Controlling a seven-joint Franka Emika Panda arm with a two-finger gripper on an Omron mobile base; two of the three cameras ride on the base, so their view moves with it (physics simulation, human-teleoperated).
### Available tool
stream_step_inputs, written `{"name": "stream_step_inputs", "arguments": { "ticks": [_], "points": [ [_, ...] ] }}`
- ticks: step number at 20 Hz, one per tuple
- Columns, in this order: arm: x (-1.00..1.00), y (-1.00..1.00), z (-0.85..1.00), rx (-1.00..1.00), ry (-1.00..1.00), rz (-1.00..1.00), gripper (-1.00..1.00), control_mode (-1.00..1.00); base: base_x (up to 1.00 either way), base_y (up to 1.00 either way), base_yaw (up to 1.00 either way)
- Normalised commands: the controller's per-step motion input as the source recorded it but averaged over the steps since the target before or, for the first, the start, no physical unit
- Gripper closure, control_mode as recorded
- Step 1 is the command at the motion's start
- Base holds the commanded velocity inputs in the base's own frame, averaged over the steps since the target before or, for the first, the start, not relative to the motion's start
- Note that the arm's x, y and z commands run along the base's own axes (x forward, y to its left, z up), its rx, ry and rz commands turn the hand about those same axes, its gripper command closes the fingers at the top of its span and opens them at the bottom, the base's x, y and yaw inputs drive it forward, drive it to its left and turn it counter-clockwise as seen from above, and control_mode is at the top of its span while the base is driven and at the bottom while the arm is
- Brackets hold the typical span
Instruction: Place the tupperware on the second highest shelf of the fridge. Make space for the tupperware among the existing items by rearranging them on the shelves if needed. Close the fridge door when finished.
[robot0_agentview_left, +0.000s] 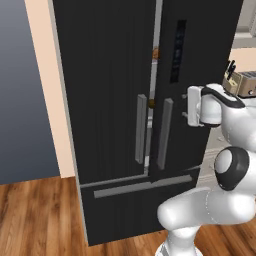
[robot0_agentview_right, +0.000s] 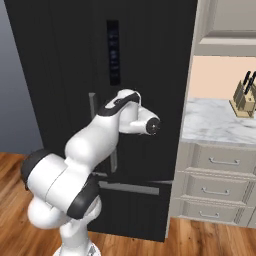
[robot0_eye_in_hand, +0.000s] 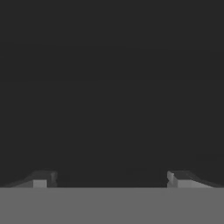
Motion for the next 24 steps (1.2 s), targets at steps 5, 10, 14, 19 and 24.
{"name": "stream_step_inputs", "arguments": {
  "ticks": [5,10,14,19,24],
  "points": [
    [0.52,0.37,0.00,0.00,0.00,-0.10,-1.00,-1.00,0.00,0.00,0.00],
    [0.49,0.34,0.00,0.00,0.00,-0.10,-1.00,-1.00,0.00,0.00,0.00],
    [0.45,0.23,0.00,0.00,0.00,-0.09,-1.00,-1.00,0.00,0.00,0.00],
    [0.31,0.13,0.00,0.00,0.00,-0.08,-1.00,-1.00,0.00,0.00,0.00],
    [0.00,0.00,0.00,0.00,0.00,0.00,-1.00,-1.00,0.00,0.00,0.00]
  ]
}}
